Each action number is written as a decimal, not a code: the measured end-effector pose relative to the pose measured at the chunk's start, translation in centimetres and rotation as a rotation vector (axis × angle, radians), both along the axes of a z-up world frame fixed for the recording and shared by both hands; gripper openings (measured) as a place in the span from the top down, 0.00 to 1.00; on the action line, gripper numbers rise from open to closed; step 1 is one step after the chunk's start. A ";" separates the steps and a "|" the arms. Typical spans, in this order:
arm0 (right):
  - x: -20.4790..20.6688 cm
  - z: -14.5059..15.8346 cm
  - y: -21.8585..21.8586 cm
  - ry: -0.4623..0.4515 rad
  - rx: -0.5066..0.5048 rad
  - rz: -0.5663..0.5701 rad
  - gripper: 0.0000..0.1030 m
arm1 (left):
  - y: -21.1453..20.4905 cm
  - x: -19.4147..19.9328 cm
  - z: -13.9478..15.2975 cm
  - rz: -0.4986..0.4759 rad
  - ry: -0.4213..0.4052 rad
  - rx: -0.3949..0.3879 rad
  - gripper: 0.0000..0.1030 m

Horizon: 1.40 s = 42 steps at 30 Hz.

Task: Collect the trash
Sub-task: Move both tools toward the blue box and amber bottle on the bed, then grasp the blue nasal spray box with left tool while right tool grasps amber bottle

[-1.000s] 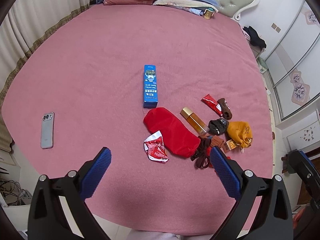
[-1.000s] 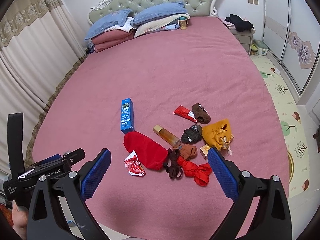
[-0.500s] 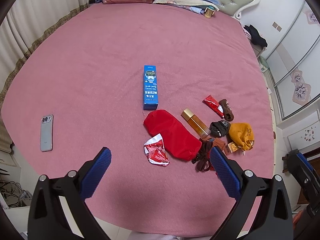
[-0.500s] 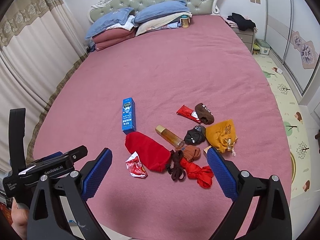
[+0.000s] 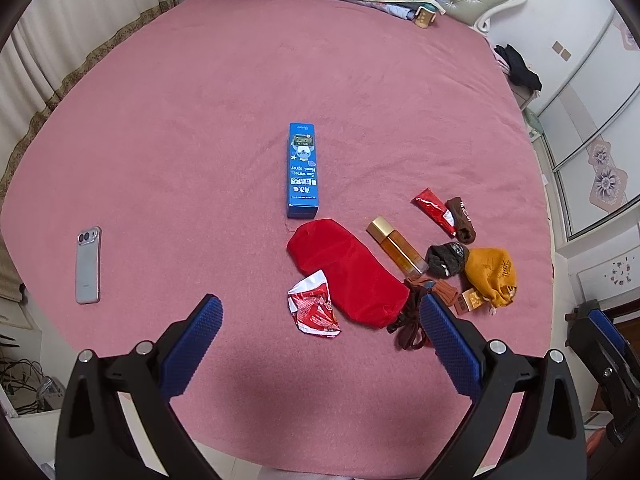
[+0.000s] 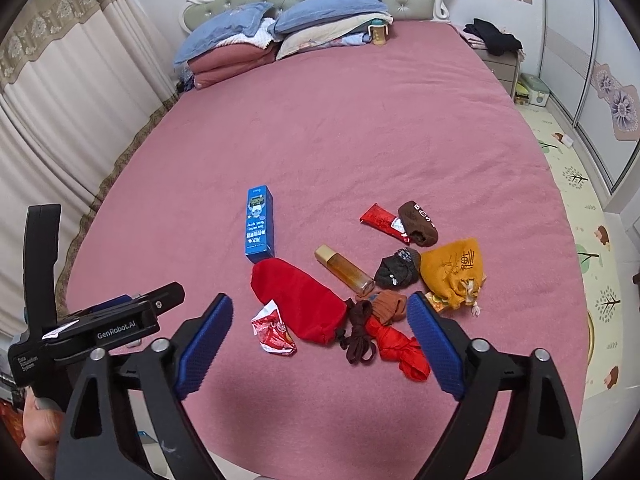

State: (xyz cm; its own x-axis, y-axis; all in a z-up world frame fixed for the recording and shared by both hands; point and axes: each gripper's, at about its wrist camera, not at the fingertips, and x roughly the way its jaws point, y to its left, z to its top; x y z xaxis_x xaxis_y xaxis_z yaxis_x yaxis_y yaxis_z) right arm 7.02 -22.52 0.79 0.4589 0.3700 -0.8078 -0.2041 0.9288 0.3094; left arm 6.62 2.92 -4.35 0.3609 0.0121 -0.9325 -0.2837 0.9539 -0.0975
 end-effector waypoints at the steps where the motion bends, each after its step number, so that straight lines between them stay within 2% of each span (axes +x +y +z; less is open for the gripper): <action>1: 0.2 -0.1 0.1 0.002 -0.001 0.002 0.19 | 0.1 0.3 -0.3 0.001 0.006 0.001 0.04; 6: 1.6 -1.2 0.5 0.014 -0.009 0.016 0.23 | 0.5 1.9 -1.7 0.004 0.041 -0.002 0.04; 20: 7.5 -6.4 1.7 0.097 -0.021 0.032 0.24 | 1.6 7.6 -7.6 0.027 0.150 -0.005 0.04; 28: 11.1 -11.3 3.6 0.183 -0.047 0.078 0.27 | 3.3 11.5 -12.1 0.072 0.218 -0.031 0.04; 42: 15.8 -20.1 6.6 0.286 -0.127 0.177 0.33 | 5.2 18.5 -19.8 0.084 0.311 0.027 0.04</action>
State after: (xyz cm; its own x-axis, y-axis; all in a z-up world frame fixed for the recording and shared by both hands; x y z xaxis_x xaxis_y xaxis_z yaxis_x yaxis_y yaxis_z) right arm 22.80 -15.91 -19.31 0.1457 0.3119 -0.9389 -0.2871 0.9215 0.2616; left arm 25.08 8.11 -24.10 0.0553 0.0560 -0.9969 -0.3742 0.9268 0.0313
